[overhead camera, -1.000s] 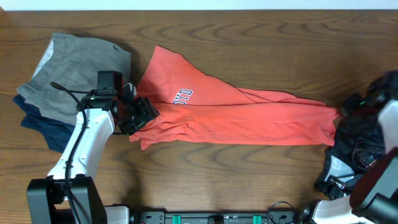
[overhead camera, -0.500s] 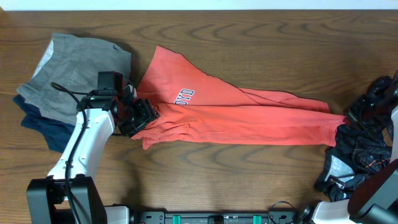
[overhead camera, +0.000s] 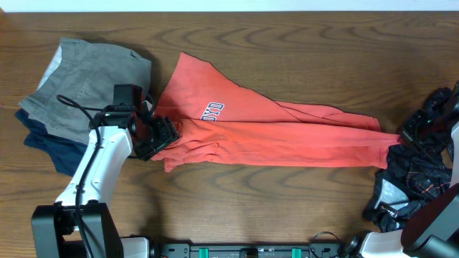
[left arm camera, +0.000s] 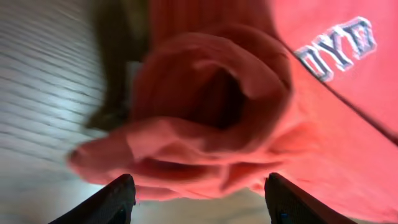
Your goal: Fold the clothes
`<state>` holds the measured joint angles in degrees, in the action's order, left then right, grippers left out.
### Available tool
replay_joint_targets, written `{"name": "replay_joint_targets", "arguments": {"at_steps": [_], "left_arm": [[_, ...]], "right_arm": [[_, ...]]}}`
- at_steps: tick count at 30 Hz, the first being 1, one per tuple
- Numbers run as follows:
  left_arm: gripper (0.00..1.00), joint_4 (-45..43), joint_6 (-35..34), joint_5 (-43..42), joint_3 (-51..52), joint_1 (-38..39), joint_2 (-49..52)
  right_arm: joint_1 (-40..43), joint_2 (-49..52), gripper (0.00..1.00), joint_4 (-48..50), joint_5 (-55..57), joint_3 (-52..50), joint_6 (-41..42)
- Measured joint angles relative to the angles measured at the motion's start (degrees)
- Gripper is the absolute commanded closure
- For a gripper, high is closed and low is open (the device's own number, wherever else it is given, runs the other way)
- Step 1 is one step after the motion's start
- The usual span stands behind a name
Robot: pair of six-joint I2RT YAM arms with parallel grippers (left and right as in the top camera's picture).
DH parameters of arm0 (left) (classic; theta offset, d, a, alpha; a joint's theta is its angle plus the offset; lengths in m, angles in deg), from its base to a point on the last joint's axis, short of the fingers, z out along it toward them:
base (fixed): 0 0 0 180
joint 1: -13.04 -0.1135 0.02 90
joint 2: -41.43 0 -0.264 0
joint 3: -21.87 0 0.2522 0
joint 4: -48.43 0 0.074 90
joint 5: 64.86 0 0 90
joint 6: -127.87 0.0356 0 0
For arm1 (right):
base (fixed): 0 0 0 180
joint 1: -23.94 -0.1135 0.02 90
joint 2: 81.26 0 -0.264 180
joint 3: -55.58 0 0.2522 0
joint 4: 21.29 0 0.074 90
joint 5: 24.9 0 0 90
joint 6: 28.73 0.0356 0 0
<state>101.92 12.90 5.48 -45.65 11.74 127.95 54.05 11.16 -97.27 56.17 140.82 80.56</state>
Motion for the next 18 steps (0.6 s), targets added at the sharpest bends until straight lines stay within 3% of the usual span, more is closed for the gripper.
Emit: {"name": "replay_joint_targets", "arguments": {"at_steps": [7,18], "left_arm": [[0.32,-5.6,3.9,3.6,0.0,0.0,0.0],[0.3,-6.5,7.7,5.1,0.0,1.1,1.6]], "right_arm": [[0.0,0.0,0.99,-0.1,0.1,0.0,-0.3],[0.0,0.0,0.99,-0.1,0.2,0.0,-0.5]]}}
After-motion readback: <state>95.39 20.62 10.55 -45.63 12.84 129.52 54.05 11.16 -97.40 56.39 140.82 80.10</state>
